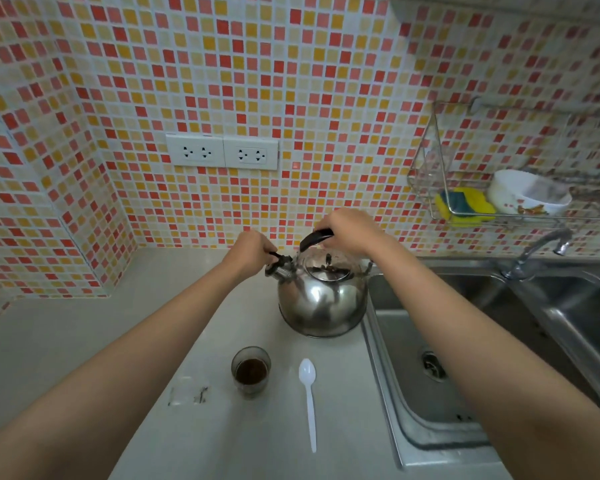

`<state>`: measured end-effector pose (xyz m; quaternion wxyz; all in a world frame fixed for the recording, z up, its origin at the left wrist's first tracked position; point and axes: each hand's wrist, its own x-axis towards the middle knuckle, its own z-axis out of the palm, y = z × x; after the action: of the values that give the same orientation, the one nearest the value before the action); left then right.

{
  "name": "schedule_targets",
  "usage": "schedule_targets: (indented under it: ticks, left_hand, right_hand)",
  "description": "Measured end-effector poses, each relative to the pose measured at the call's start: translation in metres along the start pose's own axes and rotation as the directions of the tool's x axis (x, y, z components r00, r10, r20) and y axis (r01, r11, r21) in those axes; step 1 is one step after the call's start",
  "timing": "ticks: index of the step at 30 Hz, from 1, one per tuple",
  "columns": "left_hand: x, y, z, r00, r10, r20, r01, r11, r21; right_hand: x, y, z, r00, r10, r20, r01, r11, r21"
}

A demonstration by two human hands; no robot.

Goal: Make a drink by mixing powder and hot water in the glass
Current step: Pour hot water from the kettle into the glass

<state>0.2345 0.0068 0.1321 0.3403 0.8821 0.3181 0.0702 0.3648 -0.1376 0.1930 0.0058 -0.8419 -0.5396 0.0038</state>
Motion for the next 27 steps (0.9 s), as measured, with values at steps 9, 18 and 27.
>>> schedule_targets:
  ticks: [9,18,27]
  left_hand:
    - [0.041,-0.016,0.037,0.999,-0.04,0.027,0.039,0.999,0.032]
    - [0.06,-0.027,0.048,0.998,-0.056,-0.012,0.056,0.998,0.013]
    - [0.067,-0.029,0.052,0.998,-0.063,-0.009,0.063,0.998,-0.003]
  right_hand:
    - [0.032,0.026,0.058,0.998,0.054,-0.015,-0.053,0.998,0.043]
    - [0.046,0.035,0.086,0.994,0.094,-0.056,-0.086,0.988,0.132]
    - [0.049,0.041,0.09,0.991,0.117,-0.06,-0.104,0.977,0.184]
